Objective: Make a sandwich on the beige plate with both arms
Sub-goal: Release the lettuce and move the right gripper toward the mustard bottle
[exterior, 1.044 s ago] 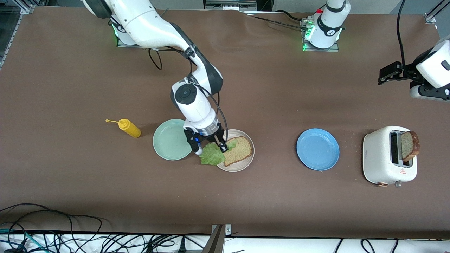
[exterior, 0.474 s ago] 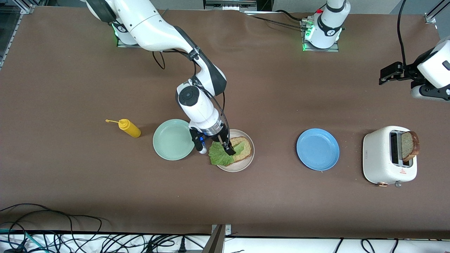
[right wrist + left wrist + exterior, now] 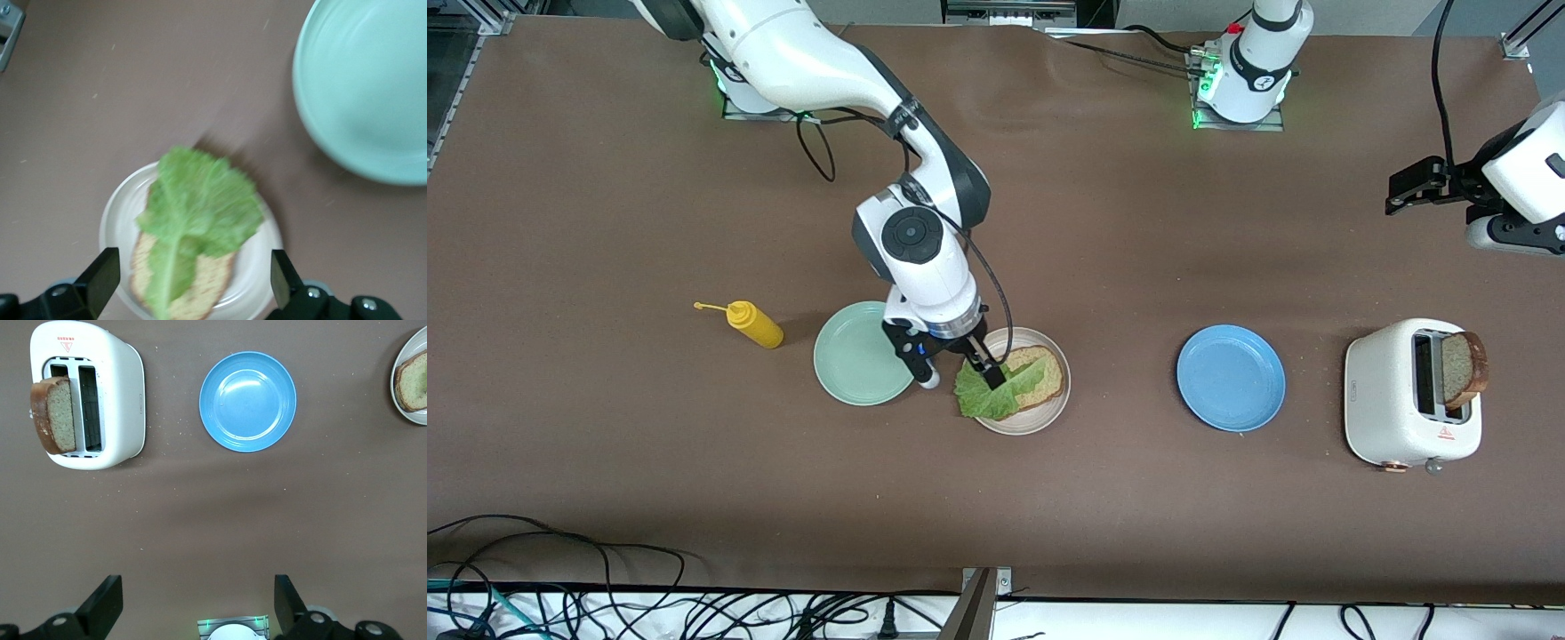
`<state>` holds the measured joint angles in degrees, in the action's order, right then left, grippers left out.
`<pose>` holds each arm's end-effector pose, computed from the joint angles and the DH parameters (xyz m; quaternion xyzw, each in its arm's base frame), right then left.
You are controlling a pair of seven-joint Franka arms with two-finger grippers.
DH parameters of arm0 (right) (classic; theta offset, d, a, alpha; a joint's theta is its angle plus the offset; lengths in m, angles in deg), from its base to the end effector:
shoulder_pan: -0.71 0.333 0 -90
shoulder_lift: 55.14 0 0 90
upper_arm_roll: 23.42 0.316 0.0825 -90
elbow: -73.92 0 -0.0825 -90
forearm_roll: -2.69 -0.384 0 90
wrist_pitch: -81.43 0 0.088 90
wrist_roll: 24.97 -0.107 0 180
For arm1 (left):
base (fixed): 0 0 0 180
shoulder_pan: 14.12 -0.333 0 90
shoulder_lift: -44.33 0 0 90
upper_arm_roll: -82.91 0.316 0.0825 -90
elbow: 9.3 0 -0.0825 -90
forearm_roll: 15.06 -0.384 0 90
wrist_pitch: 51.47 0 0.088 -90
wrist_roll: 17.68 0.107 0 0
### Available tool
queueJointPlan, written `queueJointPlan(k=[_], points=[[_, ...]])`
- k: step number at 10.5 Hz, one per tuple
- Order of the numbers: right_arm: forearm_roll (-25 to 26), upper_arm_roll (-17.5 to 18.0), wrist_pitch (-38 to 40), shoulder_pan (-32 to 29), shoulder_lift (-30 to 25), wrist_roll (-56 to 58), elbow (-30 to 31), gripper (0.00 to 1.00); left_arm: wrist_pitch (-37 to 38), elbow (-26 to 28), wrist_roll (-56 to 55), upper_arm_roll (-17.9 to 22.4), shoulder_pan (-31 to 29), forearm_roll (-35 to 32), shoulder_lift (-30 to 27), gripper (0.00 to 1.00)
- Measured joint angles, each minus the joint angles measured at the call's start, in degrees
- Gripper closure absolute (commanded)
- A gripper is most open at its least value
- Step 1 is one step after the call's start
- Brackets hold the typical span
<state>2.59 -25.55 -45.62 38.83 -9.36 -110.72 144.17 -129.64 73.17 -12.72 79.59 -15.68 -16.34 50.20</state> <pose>0.6199 0.4603 0.3119 -0.9056 0.4129 -0.0573 0.0783 0.5634 -0.0127 0.6117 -0.9944 0.0572 0.0887 0.0057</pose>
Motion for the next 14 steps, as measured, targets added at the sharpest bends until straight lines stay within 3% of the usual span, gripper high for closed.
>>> queueJointPlan(k=[5, 10, 14], points=[[0.46, -5.06, 15.07, -3.45, -6.19, 29.13, -0.11, 0.0, -0.64, 0.0, 0.0, 0.22, -1.39, 0.0, 1.11, 0.0], [-0.43, -6.93, 31.15, -11.69, -13.98, 56.39, 0.96, 0.0, -4.55, 0.0, 1.53, 0.43, -5.36, -0.1, 3.72, 0.0], [-0.77, -16.4, 31.89, -12.67, -22.88, 79.8, 12.56, 0.0, -4.69, -0.03, 1.83, 0.38, -5.44, -0.1, 3.79, 0.0]])
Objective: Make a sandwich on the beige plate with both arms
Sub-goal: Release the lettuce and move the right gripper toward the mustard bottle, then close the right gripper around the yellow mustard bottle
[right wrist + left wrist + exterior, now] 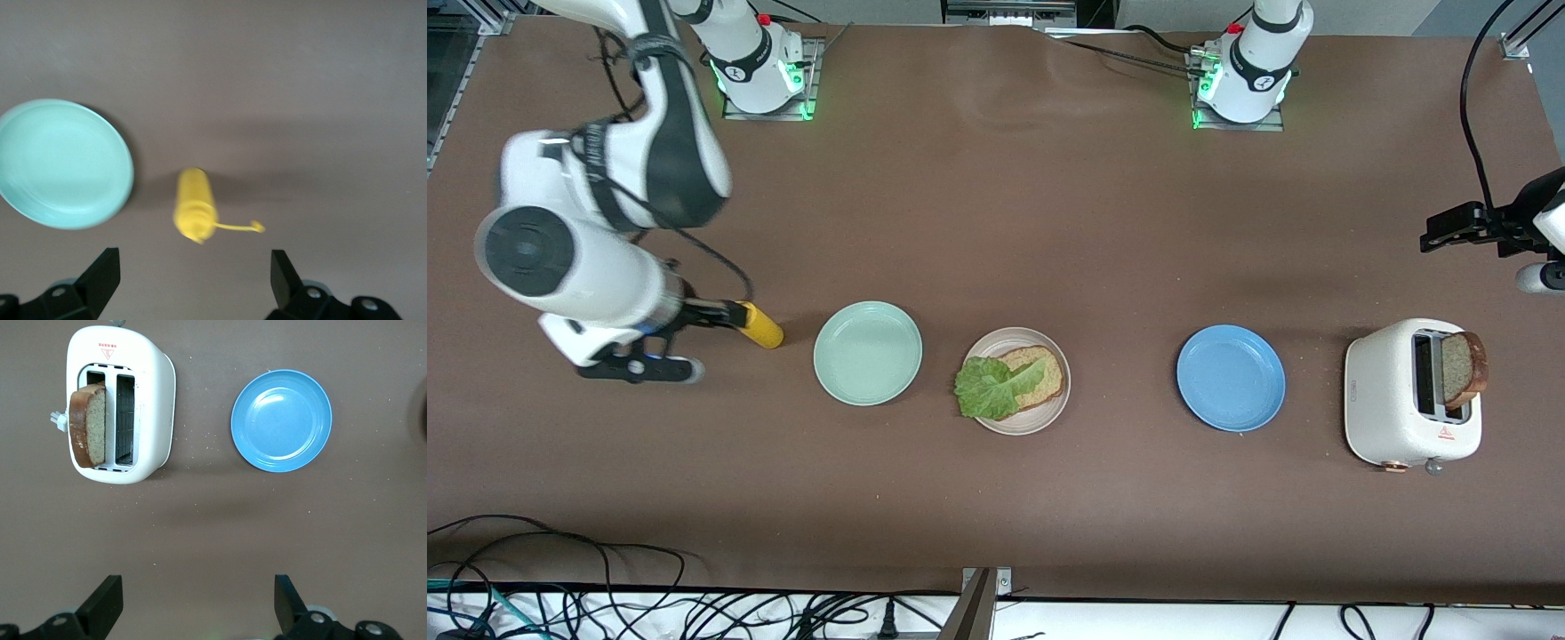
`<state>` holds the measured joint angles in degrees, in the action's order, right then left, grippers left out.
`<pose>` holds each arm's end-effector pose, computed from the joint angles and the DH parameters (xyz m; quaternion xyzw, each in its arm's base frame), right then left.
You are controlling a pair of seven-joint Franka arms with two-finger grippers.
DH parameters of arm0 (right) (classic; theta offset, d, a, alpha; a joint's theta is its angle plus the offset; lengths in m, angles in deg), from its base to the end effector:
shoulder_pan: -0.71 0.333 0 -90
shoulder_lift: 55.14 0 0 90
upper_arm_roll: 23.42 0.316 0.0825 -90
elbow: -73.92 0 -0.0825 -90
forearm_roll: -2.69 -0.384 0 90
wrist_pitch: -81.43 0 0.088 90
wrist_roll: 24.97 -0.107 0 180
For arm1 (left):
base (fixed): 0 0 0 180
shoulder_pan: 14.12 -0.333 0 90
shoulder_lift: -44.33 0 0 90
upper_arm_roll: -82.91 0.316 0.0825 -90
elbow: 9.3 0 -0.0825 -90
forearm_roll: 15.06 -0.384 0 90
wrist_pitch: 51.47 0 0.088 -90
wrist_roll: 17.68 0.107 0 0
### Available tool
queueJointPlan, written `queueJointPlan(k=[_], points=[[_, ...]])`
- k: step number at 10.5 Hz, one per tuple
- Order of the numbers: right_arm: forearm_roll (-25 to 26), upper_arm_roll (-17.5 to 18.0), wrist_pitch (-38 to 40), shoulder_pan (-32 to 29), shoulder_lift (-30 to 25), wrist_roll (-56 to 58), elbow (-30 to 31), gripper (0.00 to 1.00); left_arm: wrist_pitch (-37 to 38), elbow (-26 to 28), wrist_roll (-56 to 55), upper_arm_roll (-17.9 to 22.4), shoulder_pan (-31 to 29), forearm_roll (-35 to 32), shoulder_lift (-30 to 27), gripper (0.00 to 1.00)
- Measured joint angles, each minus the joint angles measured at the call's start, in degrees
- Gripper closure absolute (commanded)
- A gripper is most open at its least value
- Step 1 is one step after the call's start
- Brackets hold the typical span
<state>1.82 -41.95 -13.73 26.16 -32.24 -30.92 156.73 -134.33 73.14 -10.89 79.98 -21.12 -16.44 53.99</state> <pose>0.6463 0.1114 0.4573 0.9950 0.0139 -0.0750 0.0641 0.5889 0.0473 0.5794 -0.9965 0.0231 0.0808 0.0001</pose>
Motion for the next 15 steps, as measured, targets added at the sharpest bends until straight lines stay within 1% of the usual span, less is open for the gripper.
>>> queueJointPlan(k=[1, 3, 5, 6, 7, 10, 13, 15], points=[[-0.17, -2.27, -0.77, -0.05, -2.37, 5.13, 3.5, 0.0, 0.0, 0.0, 0.06, 0.0, -0.01, 0.0, 0.02, 0.0], [-1.21, -6.9, -7.07, -0.08, -6.35, 16.16, 12.03, 0.0, -0.01, 0.0, 0.18, -0.2, 0.02, 0.0, 0.04, 0.0], [-5.71, -12.38, -13.95, -0.23, -8.04, 29.04, 20.1, 0.0, -0.01, 0.0, 0.23, -0.45, 0.21, 0.0, 0.05, 0.0], [-8.04, -14.42, -16.12, -0.45, -8.1, 34.6, 22.66, 0.0, -0.01, 0.0, 0.23, -0.56, 0.26, 0.0, 0.06, 0.0], [-10.06, -15.71, -17.89, -1.03, -8.11, 39.38, 24.67, 0.0, -0.02, 0.0, 0.23, -0.66, 0.26, 0.0, 0.06, 0.0], [-18.49, -16.11, -20.95, -4.99, -7.86, 54.06, 28.89, 0.0, -0.02, 0.0, 0.24, -0.77, 0.26, 0.0, 0.06, 0.0], [-28.68, -16.11, -20.93, -8.07, -6.06, 71.22, 29.89, 0.0, -0.02, 0.0, 0.24, -0.78, 0.26, 0.0, 0.08, 0.0], [-37.04, -16.11, -19.55, -10.5, -4.64, 85.41, 30.98, 0.0, -0.02, 0.0, 0.24, -0.78, 0.26, 0.0, 0.11, 0.0]])
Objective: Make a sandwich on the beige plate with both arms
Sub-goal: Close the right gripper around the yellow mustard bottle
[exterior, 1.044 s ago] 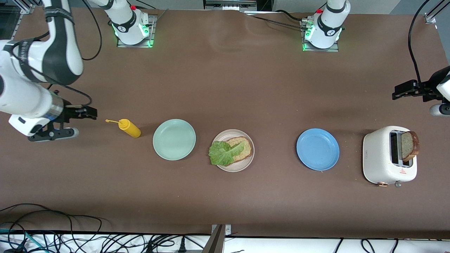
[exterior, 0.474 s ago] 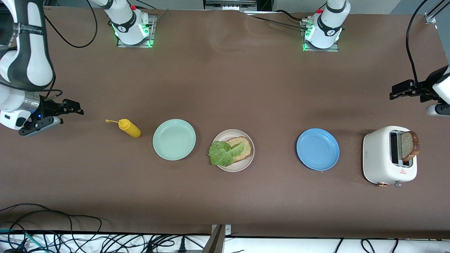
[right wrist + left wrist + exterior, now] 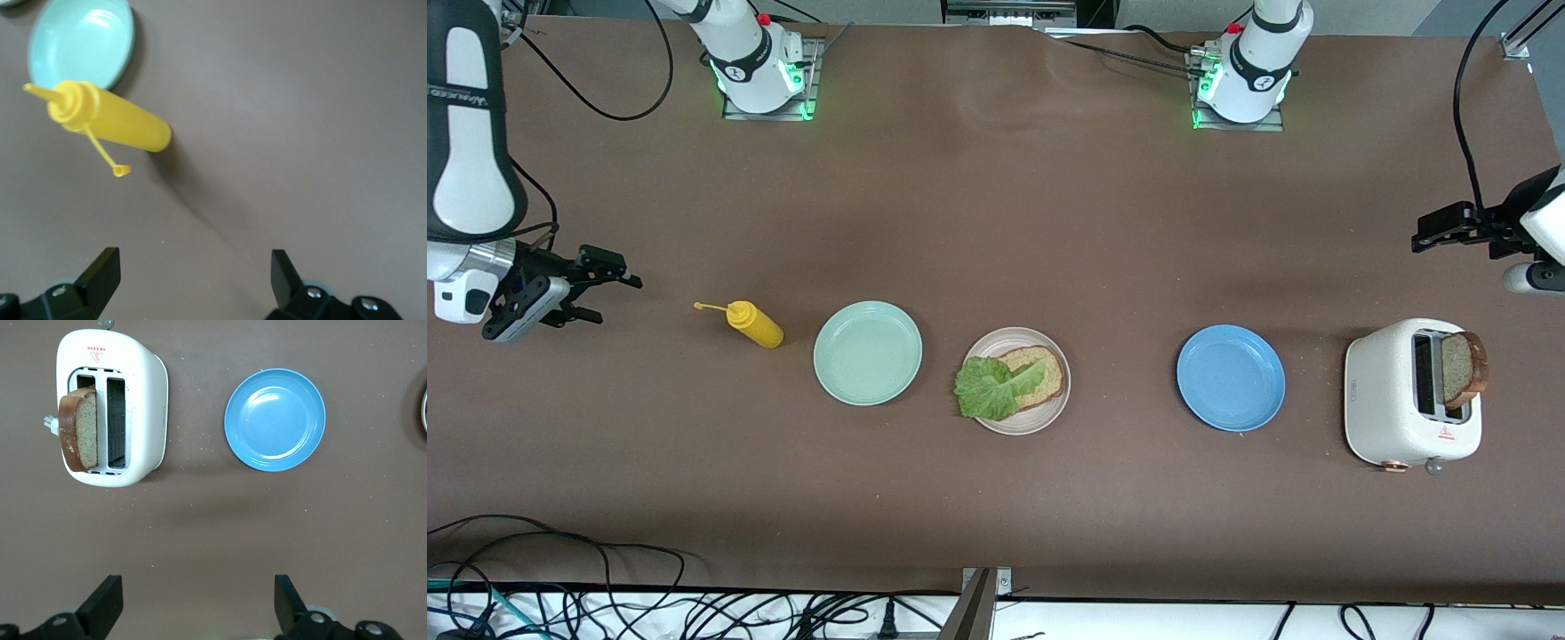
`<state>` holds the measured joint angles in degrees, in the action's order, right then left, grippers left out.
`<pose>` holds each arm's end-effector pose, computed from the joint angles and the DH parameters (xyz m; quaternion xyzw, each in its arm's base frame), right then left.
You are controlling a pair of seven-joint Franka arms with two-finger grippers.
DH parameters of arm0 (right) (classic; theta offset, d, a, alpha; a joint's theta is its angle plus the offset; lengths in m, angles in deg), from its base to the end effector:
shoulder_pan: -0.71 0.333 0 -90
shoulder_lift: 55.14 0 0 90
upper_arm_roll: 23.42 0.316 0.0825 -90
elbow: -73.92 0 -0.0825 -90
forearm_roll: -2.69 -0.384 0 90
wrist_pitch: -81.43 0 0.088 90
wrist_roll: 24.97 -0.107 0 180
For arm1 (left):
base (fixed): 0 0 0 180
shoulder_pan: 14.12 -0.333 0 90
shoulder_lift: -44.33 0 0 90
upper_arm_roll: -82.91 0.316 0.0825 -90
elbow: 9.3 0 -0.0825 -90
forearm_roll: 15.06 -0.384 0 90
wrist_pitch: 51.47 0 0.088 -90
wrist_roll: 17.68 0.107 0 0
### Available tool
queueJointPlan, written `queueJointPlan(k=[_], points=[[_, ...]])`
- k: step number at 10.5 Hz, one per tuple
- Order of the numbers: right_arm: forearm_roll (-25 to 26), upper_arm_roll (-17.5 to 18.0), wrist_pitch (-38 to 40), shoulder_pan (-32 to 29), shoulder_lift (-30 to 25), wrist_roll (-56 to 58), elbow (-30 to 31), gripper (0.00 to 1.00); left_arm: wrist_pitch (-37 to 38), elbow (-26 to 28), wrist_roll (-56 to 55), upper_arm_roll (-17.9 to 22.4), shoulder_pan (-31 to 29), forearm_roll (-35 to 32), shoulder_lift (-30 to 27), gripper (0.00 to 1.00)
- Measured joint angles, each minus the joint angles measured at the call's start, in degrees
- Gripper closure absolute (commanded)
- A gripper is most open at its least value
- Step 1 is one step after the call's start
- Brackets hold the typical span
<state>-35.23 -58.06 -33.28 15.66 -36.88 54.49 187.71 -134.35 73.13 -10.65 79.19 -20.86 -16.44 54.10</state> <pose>0.5613 -0.1491 0.3170 -0.9182 -0.3319 -0.0771 0.2022 0.5901 0.0372 0.5785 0.9961 -0.0343 -0.0813 0.0006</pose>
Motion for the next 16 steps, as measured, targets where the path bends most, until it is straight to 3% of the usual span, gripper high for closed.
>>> queueJointPlan(k=[3, 6, 11, 16], points=[[-12.57, -0.01, 7.45, -5.28, 4.97, 23.15, 1.07, 0.0, 0.0, 0.0, 0.0, 0.0, -0.01, 0.0, 0.08, 0.0], [-22.81, 0.12, 15.65, -6.73, 11.08, 38.83, 1.13, 0.0, -0.03, 0.0, 0.0, 0.0, 0.0, 0.0, 0.2, 0.0], [-30.28, 0.66, 26.37, -6.74, 15.97, 57.06, 0.89, 0.0, -0.06, 0.0, 0.0, 0.0, 0.0, 0.0, 0.25, 0.0], [-40.74, 1.13, 33.71, -7.13, 25.72, 68.05, -3.93, 0.0, -0.08, -0.01, 0.0, -0.01, 0.0, 0.0, 0.29, 0.0]])
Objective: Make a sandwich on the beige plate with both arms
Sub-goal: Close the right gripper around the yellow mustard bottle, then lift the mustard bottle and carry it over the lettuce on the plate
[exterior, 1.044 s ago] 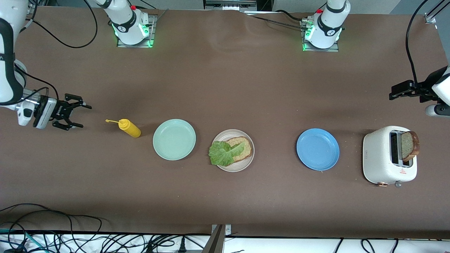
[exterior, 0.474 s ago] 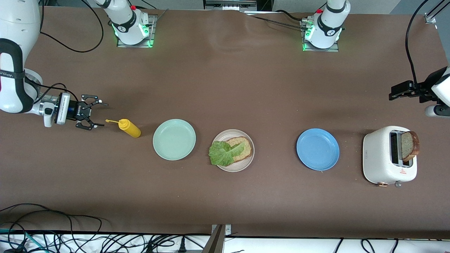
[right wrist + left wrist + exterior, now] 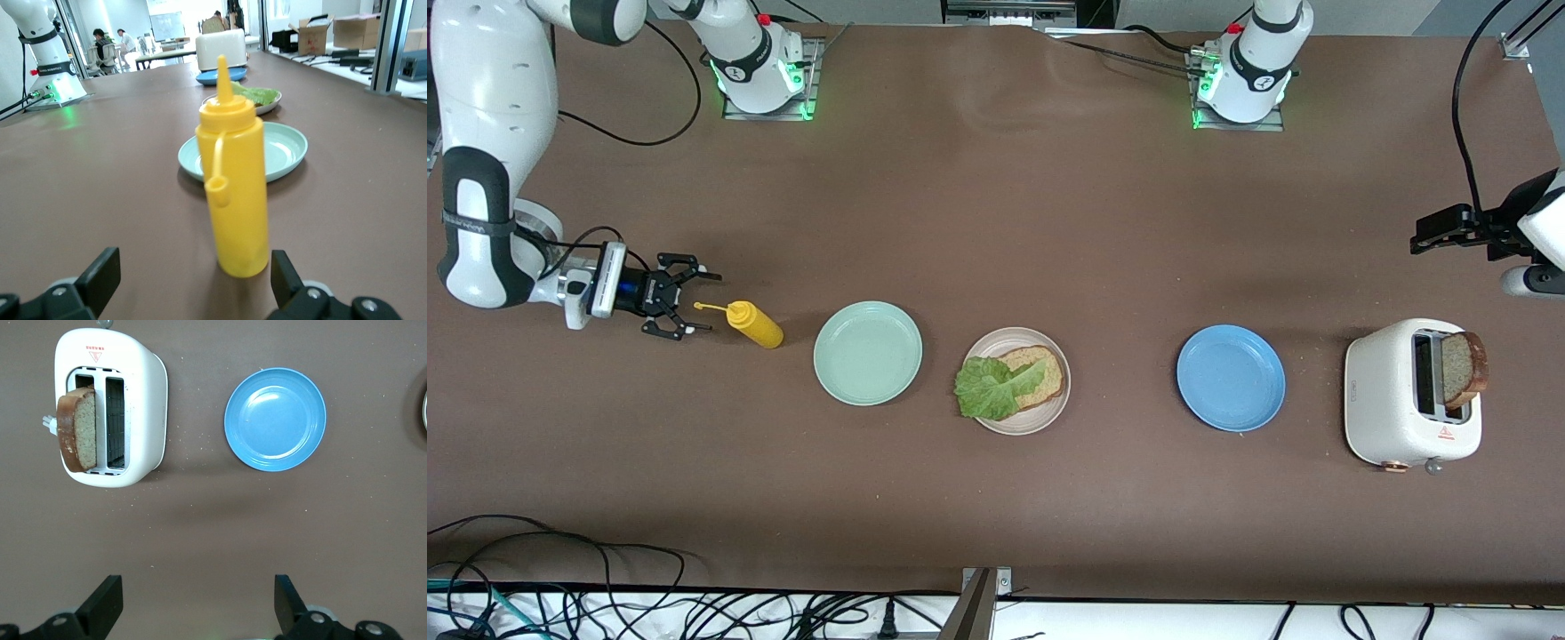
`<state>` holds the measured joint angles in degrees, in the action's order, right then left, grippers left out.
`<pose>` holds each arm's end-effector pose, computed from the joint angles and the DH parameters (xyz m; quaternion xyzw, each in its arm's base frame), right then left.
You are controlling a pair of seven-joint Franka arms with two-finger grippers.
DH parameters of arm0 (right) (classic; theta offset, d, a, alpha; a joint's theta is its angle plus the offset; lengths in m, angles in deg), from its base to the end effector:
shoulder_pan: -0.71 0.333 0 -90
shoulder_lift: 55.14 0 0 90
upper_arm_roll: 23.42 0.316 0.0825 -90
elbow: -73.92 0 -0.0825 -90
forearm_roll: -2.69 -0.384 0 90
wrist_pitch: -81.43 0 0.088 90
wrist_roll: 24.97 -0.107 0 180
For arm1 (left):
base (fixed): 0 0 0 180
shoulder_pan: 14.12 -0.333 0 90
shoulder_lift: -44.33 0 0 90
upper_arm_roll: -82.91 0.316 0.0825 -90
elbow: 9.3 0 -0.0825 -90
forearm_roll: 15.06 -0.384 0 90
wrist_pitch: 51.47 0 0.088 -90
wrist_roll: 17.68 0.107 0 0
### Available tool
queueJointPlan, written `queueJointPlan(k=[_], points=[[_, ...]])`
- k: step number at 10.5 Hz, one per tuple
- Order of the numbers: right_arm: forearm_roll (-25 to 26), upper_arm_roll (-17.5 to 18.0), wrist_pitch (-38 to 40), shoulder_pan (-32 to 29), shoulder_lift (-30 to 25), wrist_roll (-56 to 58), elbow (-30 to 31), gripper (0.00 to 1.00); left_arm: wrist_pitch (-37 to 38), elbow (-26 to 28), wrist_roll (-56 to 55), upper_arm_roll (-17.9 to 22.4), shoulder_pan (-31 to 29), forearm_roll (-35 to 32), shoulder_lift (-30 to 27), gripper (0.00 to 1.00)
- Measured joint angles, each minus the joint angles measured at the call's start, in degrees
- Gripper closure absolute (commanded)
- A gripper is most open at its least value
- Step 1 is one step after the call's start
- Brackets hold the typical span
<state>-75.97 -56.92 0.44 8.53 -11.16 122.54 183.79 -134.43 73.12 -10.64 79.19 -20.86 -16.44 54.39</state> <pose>0.5368 -0.1228 0.1376 -0.6273 -0.5261 -0.3870 0.4241 0.5915 0.0374 0.5757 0.9960 -0.0344 -0.0830 0.0009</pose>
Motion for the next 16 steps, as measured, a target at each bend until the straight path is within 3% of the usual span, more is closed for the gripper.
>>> queueJointPlan(k=[3, 7, 8, 9, 10, 11, 16], points=[[-3.77, 4.84, 3.39, -1.76, 3.55, -0.83, -4.19, 0.0, 0.0, -0.04, 0.0, 0.0, 0.0, 0.0, 0.02, 0.0], [-6.23, 7.41, 4.22, -2.26, 5.75, -0.83, -6.08, 0.0, 0.0, -0.07, 0.0, 0.0, 0.0, 0.0, 0.02, 0.0], [-6.61, 8.0, 4.23, -2.27, 6.01, -0.84, -6.09, 0.13, 0.0, -0.07, 0.0, 0.0, 0.0, 0.0, 0.02, 0.0], [-6.7, 8.42, 4.35, -2.31, 6.19, -0.84, -6.09, 0.55, 0.0, -0.08, 0.0, 0.0, 0.0, 0.0, 0.02, 0.0], [-6.73, 8.68, 4.59, -2.34, 6.22, -0.84, -6.09, 0.83, 0.0, -0.08, 0.0, 0.0, 0.0, 0.0, 0.02, 0.0], [-6.79, 8.77, 4.7, -2.35, 6.22, -1.12, -6.21, 0.98, -0.01, -0.08, 0.0, 0.0, 0.0, 0.0, 0.02, 0.0], [-6.45, 8.7, 5.03, -3.46, 6.27, -11.91, -12.78, 1.0, -0.01, -0.15, 0.0, 0.0, 0.0, 0.0, 0.02, 0.0]])
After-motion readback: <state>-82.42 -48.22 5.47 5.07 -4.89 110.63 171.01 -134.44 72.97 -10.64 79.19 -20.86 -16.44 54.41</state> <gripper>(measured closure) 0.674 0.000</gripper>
